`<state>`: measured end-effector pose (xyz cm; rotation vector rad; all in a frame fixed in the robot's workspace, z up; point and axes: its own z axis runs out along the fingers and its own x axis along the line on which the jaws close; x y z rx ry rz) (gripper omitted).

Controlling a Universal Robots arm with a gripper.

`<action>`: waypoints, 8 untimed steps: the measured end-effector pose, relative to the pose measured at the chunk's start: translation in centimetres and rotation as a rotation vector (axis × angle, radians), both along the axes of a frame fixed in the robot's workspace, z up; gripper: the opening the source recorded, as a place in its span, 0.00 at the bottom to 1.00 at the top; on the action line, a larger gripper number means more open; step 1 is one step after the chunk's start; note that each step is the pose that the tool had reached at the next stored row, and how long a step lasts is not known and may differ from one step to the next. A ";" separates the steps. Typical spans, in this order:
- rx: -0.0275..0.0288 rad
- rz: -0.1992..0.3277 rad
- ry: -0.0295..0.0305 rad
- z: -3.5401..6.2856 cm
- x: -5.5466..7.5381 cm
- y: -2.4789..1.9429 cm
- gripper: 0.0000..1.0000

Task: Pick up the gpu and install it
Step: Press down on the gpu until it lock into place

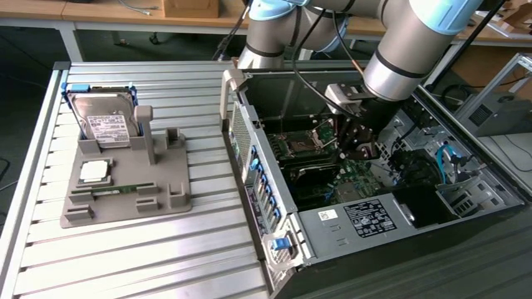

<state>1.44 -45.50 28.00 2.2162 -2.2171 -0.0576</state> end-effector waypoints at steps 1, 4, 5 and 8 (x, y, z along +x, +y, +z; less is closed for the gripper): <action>0.0000 0.000 -0.0001 0.00 0.0 0.00 0.10; 0.0001 0.000 -0.0009 0.00 -0.9 0.00 0.10; 0.0000 0.000 -0.0011 0.00 -1.3 0.00 0.10; -0.0001 0.000 -0.0021 0.00 -2.4 0.01 0.10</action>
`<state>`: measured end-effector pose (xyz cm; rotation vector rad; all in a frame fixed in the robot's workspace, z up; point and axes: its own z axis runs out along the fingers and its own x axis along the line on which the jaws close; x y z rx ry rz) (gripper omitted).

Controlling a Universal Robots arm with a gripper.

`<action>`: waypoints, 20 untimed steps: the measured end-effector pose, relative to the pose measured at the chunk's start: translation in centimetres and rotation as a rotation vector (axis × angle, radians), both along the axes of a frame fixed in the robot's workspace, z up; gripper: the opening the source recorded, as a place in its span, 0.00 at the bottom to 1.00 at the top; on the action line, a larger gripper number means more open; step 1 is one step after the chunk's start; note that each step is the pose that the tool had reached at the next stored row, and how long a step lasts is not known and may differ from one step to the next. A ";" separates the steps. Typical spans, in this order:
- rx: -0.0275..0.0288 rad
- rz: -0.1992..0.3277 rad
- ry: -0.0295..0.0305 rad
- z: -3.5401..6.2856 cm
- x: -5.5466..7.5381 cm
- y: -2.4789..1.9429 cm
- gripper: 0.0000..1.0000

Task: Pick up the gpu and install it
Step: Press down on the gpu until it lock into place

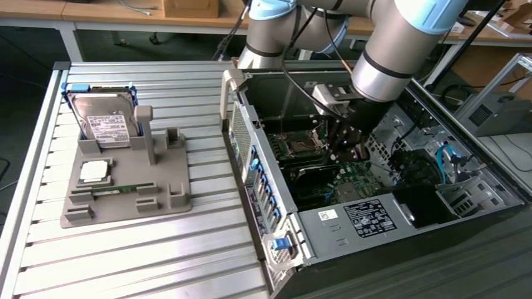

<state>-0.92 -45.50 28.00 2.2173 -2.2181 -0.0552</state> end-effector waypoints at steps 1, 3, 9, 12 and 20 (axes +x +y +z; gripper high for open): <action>0.0000 0.000 -0.0008 0.00 -0.5 0.00 0.10; 0.0002 0.000 -0.0015 -0.01 -1.0 0.01 0.10; 0.0001 0.000 -0.0028 -0.01 -2.5 0.00 0.10; 0.0000 0.000 -0.0040 -0.01 -3.5 0.00 0.10; 0.0001 0.000 -0.0046 -0.09 -5.6 0.00 0.10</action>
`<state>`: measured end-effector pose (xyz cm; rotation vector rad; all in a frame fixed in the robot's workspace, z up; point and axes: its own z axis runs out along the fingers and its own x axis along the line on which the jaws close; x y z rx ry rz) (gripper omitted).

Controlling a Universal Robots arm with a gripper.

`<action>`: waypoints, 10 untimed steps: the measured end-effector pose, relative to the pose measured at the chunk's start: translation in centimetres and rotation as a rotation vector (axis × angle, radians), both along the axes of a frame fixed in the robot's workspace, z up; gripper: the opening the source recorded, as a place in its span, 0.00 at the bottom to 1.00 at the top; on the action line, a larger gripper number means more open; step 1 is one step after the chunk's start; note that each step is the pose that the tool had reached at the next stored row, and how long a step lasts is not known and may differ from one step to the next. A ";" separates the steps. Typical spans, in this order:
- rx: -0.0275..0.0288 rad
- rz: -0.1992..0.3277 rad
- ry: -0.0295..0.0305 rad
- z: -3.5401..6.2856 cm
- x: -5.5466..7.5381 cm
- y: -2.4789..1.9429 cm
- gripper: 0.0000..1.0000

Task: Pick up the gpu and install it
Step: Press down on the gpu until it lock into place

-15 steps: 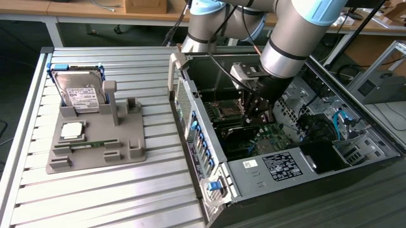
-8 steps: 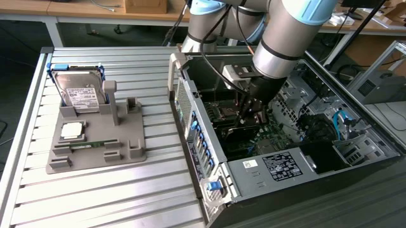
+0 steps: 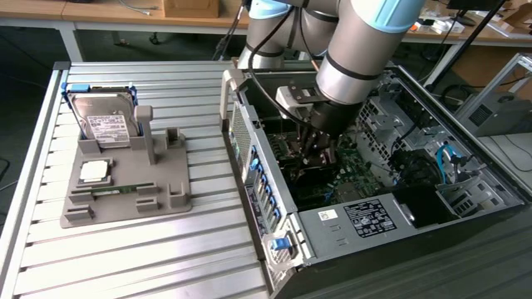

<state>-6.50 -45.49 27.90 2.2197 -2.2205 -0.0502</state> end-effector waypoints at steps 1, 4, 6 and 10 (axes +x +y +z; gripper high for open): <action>0.0000 0.000 0.0000 -0.01 -0.2 0.00 0.10; 0.0001 0.000 0.0000 -0.05 -0.7 0.00 0.10; 0.0000 0.000 0.0000 -0.10 -0.9 0.00 0.10; -0.0002 0.000 0.0001 -0.19 -1.2 0.00 0.10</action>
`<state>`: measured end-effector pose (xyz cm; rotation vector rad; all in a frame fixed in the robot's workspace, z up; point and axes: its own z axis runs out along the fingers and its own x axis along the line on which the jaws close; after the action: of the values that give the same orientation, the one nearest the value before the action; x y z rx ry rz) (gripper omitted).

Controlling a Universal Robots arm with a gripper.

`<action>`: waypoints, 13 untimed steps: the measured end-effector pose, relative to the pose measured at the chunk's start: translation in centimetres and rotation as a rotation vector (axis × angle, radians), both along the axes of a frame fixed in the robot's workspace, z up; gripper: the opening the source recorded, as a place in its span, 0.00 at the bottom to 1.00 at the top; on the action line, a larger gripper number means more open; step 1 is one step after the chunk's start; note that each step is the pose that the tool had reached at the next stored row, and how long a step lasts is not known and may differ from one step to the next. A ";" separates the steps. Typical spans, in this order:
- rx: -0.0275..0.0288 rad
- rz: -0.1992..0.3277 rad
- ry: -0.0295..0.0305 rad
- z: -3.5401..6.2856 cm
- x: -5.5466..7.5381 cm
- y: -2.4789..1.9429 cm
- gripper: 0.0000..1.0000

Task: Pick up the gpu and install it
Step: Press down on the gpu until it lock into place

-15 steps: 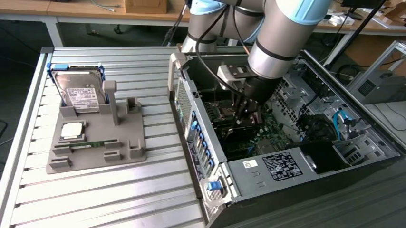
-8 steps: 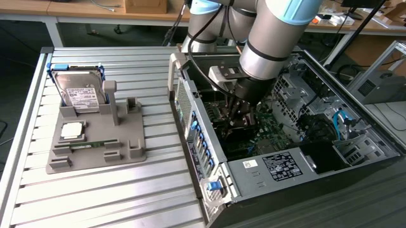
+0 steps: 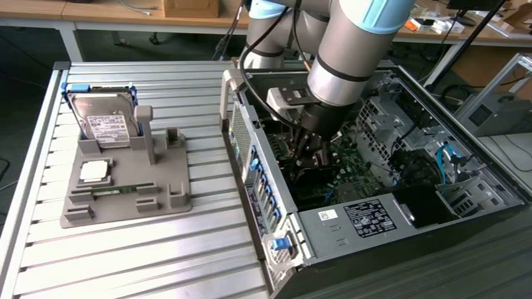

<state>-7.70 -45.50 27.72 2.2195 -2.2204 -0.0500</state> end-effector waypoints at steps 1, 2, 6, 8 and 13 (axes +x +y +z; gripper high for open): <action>0.0000 0.000 0.0000 -0.03 0.0 0.00 0.10; 0.0000 0.000 0.0000 -0.05 -0.1 0.00 0.10; 0.0001 0.000 0.0000 -0.15 -0.2 0.00 0.10; 0.0001 0.000 0.0000 -0.18 -0.4 0.00 0.10; -0.0001 0.000 0.0000 -0.24 -1.1 0.00 0.10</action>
<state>-8.83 -45.50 27.48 2.2196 -2.2203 -0.0500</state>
